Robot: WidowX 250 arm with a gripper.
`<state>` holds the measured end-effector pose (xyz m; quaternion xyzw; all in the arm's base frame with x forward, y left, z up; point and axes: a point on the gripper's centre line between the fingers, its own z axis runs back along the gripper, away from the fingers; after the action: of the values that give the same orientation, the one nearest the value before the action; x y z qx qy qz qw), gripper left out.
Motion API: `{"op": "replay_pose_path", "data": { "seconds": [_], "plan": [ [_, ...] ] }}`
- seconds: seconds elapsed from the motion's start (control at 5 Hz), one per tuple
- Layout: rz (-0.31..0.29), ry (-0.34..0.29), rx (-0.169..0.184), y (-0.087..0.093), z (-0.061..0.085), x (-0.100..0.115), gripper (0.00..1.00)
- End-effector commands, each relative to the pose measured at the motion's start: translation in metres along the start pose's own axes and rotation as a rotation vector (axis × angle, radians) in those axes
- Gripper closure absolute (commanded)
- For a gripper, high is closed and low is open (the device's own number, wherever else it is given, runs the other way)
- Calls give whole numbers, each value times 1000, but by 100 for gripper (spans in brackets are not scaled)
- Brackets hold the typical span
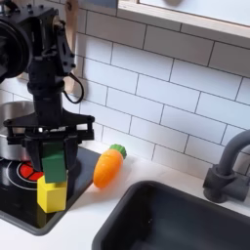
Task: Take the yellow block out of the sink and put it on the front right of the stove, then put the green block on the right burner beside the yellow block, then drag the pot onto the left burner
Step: 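Put the green block on the right burner beside the yellow block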
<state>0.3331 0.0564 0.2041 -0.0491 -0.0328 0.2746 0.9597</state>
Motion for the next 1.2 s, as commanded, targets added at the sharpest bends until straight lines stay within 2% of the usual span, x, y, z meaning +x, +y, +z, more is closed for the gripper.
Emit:
{"op": "replay_pose_path", "data": {
  "seconds": [0.0,0.2,0.6,1.0],
  "plan": [
    [9,5,9,4,-3,9,100],
    [-14,21,15,4,-6,7,100],
    [-23,27,8,7,-1,4,100],
    [-45,44,14,9,-6,-1,100]
  ]
}}
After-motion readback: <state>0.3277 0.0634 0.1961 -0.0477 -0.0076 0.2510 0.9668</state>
